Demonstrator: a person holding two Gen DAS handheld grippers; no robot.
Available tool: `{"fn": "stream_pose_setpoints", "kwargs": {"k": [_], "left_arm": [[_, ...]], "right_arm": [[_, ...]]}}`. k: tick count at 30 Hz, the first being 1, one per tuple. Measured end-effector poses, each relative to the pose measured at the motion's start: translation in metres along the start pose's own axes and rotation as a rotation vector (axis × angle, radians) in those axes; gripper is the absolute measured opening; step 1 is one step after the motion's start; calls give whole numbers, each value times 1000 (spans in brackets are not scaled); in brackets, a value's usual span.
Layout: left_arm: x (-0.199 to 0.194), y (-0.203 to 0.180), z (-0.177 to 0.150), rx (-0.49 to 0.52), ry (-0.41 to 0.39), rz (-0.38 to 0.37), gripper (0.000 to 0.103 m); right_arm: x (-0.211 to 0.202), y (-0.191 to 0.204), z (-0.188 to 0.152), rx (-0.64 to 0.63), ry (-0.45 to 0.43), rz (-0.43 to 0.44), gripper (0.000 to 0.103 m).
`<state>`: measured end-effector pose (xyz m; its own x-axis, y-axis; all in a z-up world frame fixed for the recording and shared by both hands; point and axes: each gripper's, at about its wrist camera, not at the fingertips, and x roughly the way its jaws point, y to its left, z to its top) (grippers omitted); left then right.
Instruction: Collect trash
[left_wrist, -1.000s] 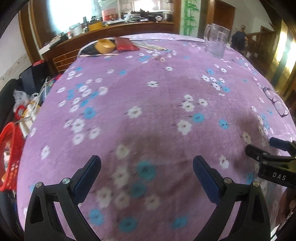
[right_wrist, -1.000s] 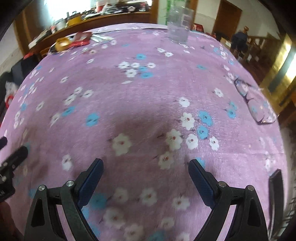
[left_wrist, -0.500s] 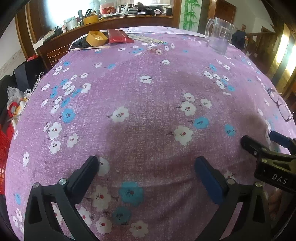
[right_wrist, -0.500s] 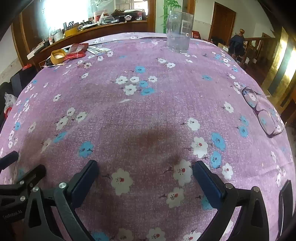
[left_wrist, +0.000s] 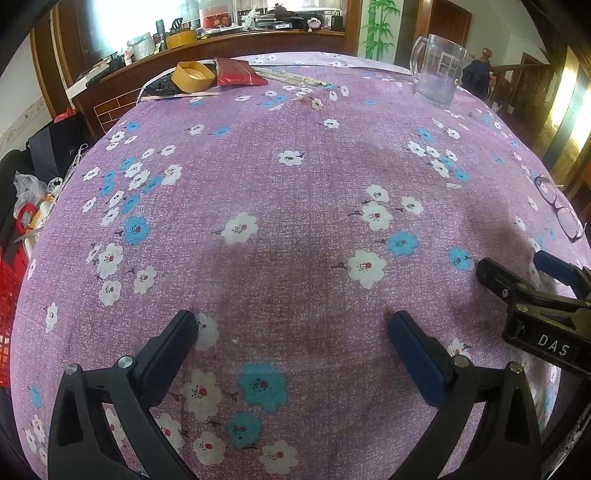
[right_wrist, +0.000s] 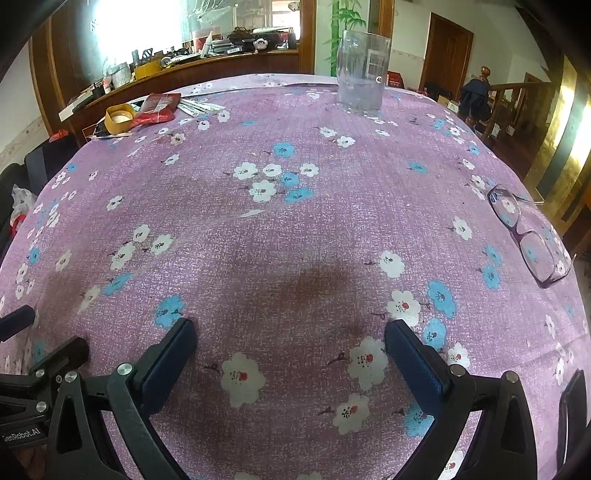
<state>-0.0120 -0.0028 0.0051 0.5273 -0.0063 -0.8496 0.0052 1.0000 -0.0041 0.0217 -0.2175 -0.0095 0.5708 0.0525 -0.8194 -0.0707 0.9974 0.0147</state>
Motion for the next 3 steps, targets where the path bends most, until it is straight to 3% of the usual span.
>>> {"fn": "stream_pose_setpoints", "kwargs": {"k": [3], "left_arm": [[0,-1,0,2,0,3,103]], "right_arm": [[0,0,0,0,0,0,103]]}}
